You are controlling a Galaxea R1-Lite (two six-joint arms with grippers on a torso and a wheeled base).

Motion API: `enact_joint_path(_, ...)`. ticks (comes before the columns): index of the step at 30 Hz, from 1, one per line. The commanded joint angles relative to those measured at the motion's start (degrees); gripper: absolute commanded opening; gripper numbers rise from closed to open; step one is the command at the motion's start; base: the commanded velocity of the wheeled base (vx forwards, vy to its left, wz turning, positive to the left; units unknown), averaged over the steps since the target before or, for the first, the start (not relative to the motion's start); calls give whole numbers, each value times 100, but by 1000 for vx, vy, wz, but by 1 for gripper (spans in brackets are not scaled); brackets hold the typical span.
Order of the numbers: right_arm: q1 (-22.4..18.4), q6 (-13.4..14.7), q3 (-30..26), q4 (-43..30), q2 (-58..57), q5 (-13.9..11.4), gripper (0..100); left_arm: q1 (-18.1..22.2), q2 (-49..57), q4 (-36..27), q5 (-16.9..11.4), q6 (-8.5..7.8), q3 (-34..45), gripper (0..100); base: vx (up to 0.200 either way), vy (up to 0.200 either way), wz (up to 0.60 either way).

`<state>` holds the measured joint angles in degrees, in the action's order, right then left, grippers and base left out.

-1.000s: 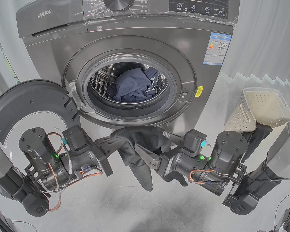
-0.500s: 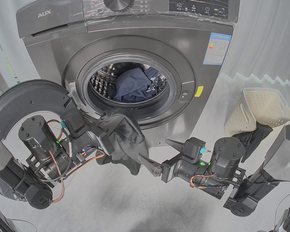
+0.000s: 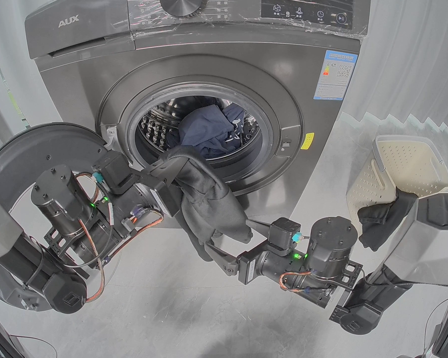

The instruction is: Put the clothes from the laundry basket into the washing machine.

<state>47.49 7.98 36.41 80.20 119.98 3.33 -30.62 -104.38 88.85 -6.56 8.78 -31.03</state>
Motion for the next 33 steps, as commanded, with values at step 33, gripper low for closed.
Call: enact_joint_path(33,-759,-227,762,-5,702,-34,100,21,-83,1,93,89,-167,0,0,0,0)
